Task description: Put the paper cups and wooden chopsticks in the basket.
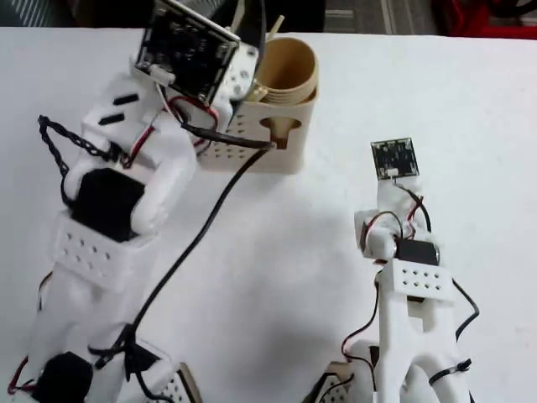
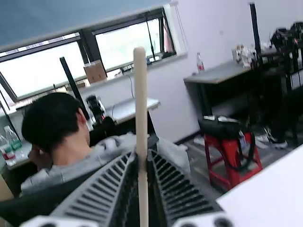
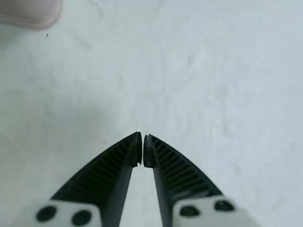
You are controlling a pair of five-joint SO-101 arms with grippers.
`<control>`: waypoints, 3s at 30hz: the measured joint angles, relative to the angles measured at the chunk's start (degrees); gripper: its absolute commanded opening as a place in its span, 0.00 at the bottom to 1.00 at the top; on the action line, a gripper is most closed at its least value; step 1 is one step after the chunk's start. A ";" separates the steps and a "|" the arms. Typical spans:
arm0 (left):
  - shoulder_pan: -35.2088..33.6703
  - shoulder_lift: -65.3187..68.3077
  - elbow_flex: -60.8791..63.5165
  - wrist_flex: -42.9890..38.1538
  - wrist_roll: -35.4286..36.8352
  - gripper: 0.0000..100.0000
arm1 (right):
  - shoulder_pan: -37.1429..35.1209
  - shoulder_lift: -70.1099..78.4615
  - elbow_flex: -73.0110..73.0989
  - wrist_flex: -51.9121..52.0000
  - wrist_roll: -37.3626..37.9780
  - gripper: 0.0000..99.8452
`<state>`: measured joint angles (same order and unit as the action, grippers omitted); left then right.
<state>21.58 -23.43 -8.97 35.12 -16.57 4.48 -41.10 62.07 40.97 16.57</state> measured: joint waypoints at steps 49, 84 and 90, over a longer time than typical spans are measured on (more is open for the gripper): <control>-9.41 -37.10 24.00 28.04 3.96 0.02 | 0.00 -20.84 2.99 8.62 0.00 0.02; -18.37 -80.79 84.31 10.46 3.96 0.03 | -8.62 -61.80 18.81 15.12 0.00 0.02; -18.81 -80.26 95.65 7.38 3.96 0.03 | -10.99 -61.71 26.20 15.47 0.00 0.02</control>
<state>2.77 -103.69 86.68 42.51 -12.62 -6.51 -102.81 88.26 56.44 16.57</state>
